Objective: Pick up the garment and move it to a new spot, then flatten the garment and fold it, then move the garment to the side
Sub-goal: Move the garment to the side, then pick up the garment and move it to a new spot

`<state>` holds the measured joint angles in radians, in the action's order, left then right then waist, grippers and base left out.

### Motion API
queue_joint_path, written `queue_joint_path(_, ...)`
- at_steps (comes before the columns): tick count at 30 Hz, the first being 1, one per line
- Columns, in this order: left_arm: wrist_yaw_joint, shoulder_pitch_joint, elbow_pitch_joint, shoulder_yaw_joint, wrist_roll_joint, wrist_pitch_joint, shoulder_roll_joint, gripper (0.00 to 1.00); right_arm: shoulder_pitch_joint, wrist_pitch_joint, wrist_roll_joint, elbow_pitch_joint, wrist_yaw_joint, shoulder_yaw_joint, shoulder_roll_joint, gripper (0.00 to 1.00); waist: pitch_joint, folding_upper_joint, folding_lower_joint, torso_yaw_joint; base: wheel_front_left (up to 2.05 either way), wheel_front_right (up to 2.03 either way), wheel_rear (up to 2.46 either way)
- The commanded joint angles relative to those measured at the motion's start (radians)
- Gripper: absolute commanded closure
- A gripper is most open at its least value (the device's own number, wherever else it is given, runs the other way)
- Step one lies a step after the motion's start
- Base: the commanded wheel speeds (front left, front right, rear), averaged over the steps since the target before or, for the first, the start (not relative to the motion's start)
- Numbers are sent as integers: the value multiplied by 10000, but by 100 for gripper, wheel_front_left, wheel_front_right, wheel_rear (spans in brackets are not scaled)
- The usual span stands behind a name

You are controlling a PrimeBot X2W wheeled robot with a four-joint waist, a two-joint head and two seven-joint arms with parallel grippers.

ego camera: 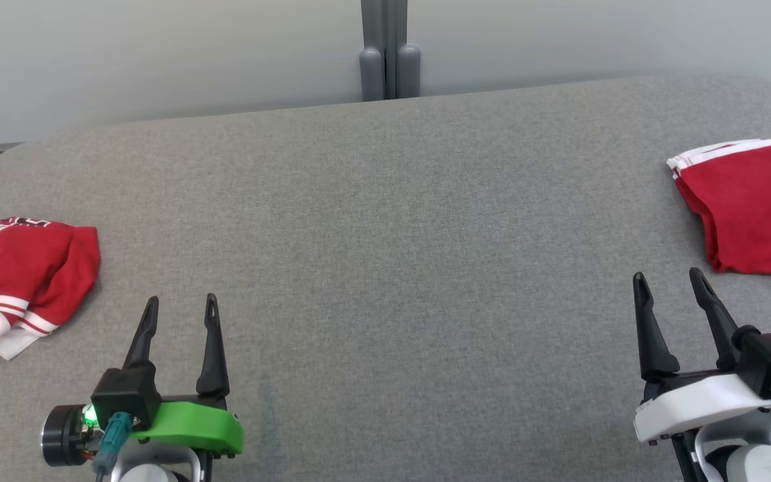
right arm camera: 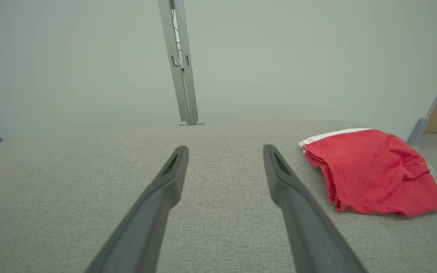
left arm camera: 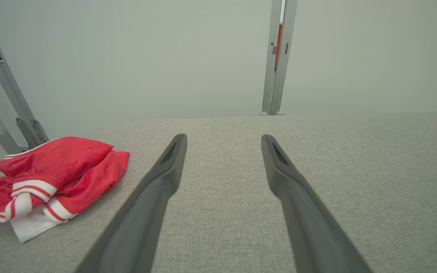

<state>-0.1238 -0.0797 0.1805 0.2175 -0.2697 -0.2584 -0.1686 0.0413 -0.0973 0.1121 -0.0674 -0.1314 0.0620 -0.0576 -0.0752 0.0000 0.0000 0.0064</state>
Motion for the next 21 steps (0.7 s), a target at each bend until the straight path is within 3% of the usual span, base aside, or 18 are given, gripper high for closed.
queue_joint_path(1,33,172,57,-23,-43,-66,22,0,176,65,-24,-109,15,12,7,0,221,0,0,85,0,0,0)
queue_joint_path(21,282,-138,106,-297,283,-70,244,0,366,283,-44,-558,15,127,47,0,110,0,0,294,0,0,0)
